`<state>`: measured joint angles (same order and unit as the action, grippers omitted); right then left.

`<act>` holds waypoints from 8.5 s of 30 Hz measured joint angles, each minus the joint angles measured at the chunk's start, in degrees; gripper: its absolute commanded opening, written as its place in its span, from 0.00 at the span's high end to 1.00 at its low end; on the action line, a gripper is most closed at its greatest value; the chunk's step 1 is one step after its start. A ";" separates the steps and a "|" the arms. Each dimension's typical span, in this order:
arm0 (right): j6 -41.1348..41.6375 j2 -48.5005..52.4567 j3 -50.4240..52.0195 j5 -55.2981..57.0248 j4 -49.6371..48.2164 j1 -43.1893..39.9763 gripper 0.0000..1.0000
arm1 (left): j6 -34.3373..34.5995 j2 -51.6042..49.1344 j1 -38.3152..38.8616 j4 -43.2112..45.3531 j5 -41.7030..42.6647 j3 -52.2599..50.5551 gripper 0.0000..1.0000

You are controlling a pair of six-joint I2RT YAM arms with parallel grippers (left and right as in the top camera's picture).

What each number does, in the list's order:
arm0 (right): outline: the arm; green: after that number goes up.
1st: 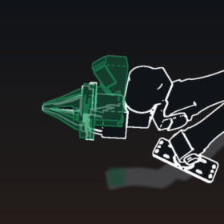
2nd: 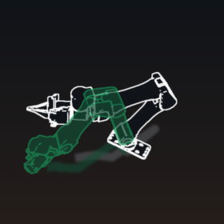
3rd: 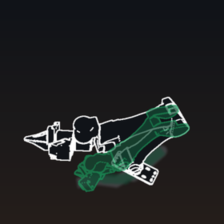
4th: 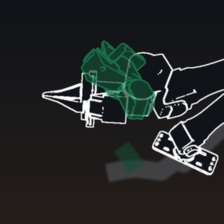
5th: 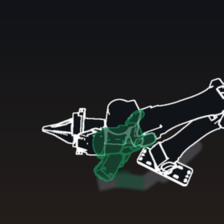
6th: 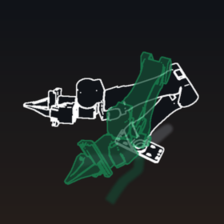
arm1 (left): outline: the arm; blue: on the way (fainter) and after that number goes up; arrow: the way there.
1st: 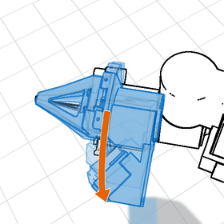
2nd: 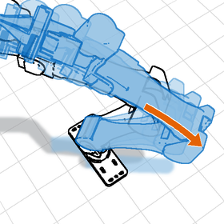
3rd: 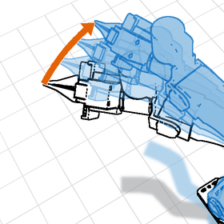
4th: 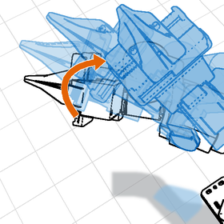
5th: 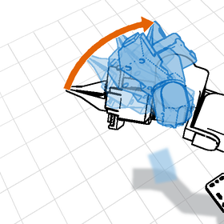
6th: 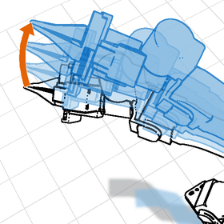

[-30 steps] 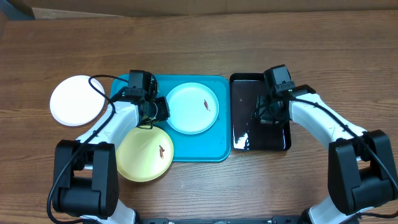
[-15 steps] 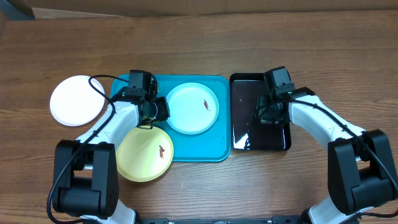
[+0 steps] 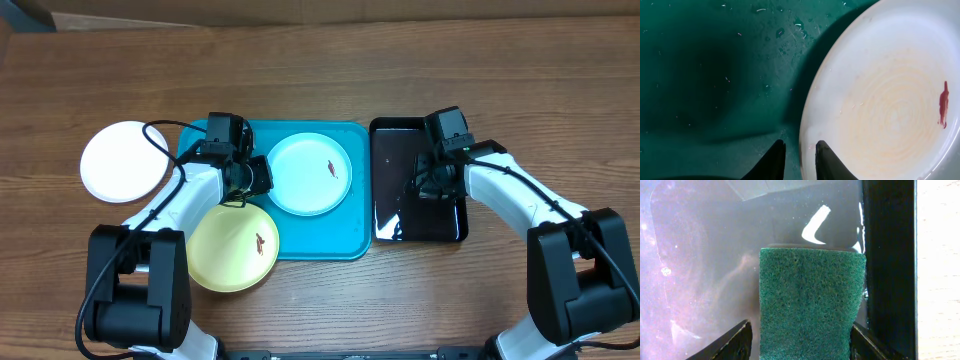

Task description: Clean dirty plates on tray and stack at the side

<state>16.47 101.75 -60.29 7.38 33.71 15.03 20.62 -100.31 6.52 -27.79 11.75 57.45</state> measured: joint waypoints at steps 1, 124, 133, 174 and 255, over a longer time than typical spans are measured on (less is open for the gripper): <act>-0.02 0.07 0.00 0.02 -0.13 0.02 0.40 | 0.00 0.00 0.00 0.00 0.00 0.00 0.77; -4.50 -6.58 -10.62 1.75 16.98 8.55 0.96 | 0.24 -4.13 -0.02 -3.45 0.04 3.13 0.96; -4.44 -6.78 -24.50 -8.92 15.32 9.01 0.96 | 0.24 -4.13 0.00 -3.41 0.04 3.13 0.96; 1.95 19.80 -25.64 -0.72 3.61 24.44 0.96 | 0.24 -4.13 -0.02 -3.58 -0.04 3.15 0.96; -1.49 8.87 -31.19 -5.05 27.08 -17.62 0.00 | -2.14 -4.13 -0.24 -18.58 -0.46 18.58 0.96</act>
<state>14.98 110.63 -91.48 2.33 60.80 -2.59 18.48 -104.44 6.28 -46.37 11.29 76.03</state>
